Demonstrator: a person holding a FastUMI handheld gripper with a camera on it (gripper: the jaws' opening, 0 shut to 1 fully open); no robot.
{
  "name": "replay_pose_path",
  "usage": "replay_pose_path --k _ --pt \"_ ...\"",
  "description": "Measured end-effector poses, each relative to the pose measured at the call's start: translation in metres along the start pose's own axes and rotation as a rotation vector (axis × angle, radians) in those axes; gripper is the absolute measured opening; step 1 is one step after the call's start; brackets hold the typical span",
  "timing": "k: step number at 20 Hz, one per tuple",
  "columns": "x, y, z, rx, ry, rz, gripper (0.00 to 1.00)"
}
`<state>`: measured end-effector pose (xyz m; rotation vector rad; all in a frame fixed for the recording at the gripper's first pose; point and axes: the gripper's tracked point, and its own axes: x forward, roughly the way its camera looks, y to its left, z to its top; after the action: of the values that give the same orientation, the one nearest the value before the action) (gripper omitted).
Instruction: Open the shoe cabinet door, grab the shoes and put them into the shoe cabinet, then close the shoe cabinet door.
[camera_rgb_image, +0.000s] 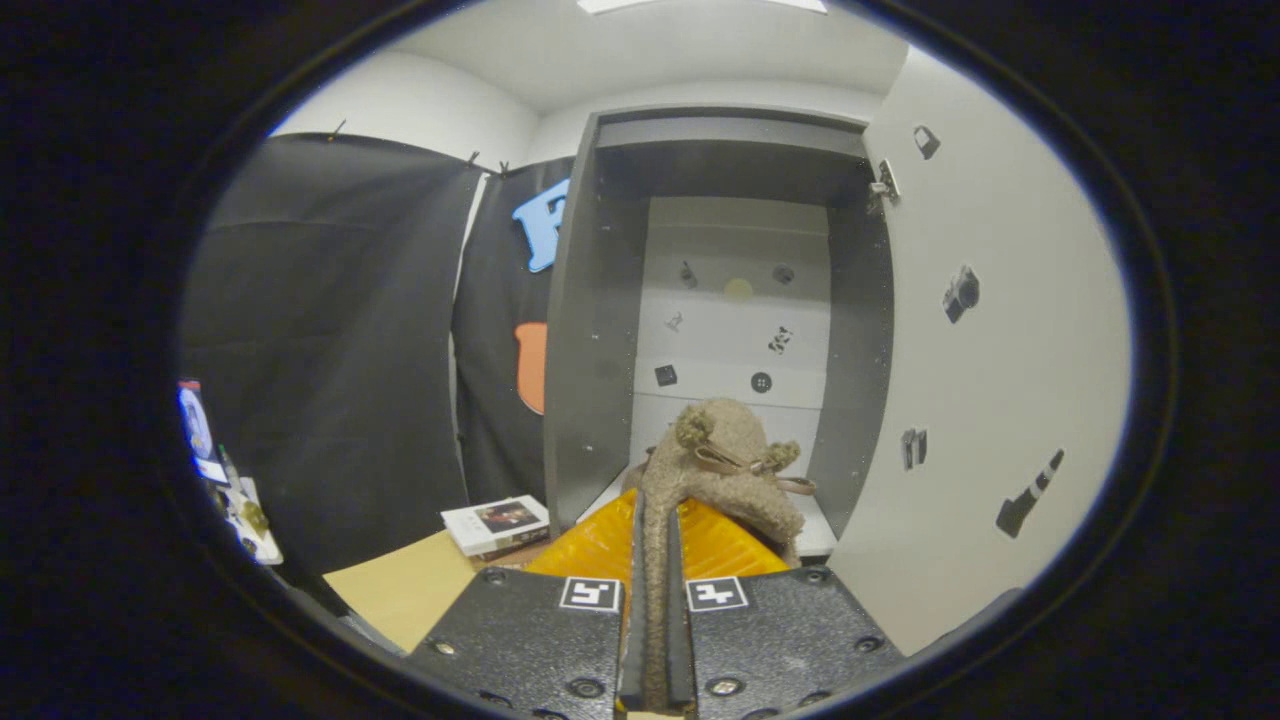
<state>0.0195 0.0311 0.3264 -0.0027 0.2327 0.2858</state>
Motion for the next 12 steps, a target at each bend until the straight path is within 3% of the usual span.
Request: replay_pose_path --k 4,12 --pt "0.053 -0.016 0.011 -0.003 -0.006 -0.068 0.11" --pt "0.159 -0.064 -0.026 -0.033 0.025 -0.168 0.11"
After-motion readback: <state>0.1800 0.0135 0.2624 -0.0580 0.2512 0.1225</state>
